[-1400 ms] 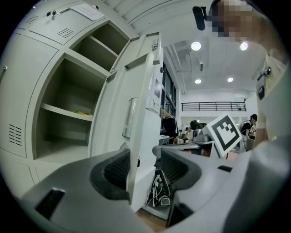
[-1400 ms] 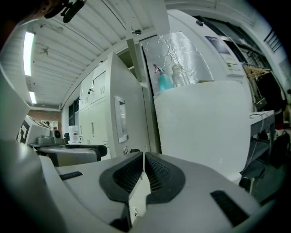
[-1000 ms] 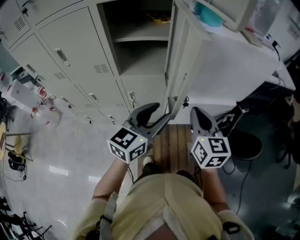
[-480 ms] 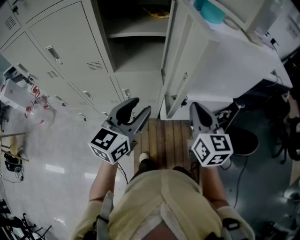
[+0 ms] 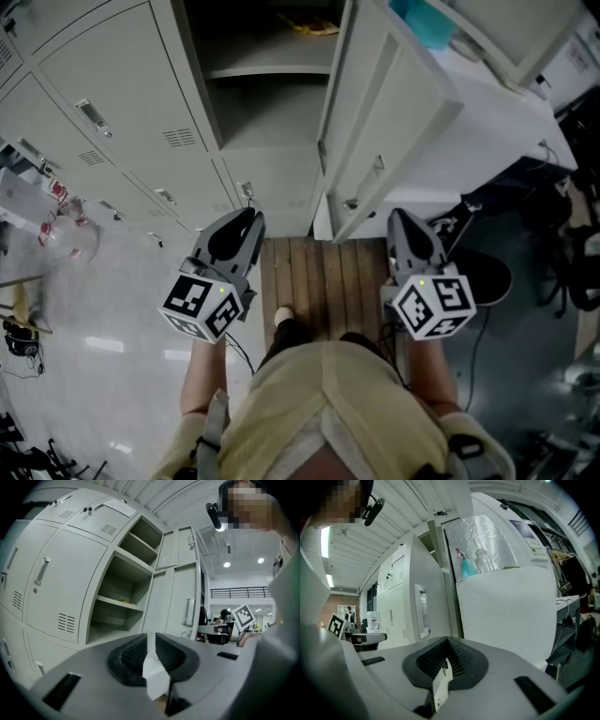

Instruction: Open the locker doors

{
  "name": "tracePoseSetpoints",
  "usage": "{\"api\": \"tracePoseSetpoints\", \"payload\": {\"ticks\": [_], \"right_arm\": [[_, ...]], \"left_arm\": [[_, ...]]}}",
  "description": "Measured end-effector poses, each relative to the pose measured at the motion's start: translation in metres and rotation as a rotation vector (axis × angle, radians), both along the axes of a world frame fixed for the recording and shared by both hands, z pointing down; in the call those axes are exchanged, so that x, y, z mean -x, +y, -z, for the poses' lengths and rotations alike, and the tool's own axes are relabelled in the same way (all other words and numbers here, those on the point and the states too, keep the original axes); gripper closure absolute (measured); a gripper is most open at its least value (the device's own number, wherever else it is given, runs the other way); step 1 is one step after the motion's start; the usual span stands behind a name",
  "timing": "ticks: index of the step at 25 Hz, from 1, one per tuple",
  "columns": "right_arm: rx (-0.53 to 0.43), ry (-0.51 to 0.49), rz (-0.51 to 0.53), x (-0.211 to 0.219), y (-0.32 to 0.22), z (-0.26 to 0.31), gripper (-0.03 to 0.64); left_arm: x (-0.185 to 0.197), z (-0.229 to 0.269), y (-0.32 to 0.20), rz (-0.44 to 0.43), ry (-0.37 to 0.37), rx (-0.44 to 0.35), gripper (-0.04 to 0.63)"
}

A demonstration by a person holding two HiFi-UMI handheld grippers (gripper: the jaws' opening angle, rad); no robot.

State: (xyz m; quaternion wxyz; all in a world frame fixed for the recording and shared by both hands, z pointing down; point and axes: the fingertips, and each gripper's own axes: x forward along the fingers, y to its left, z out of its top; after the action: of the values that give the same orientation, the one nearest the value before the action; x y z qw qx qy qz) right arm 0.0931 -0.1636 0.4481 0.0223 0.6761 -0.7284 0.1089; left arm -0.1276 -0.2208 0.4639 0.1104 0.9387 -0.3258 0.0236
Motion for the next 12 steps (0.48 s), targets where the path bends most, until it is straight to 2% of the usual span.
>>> {"api": "tracePoseSetpoints", "payload": {"ticks": [7,12], "right_arm": [[0.044,-0.041,-0.015,0.008,-0.012,-0.016,0.623],[0.048,-0.017,-0.050,0.006,-0.015,-0.017,0.623]], "left_arm": [[0.035,-0.012,-0.021,0.071,-0.088,0.008,0.559],[0.059,-0.014,-0.032,0.101,-0.089,0.017,0.563]]}}
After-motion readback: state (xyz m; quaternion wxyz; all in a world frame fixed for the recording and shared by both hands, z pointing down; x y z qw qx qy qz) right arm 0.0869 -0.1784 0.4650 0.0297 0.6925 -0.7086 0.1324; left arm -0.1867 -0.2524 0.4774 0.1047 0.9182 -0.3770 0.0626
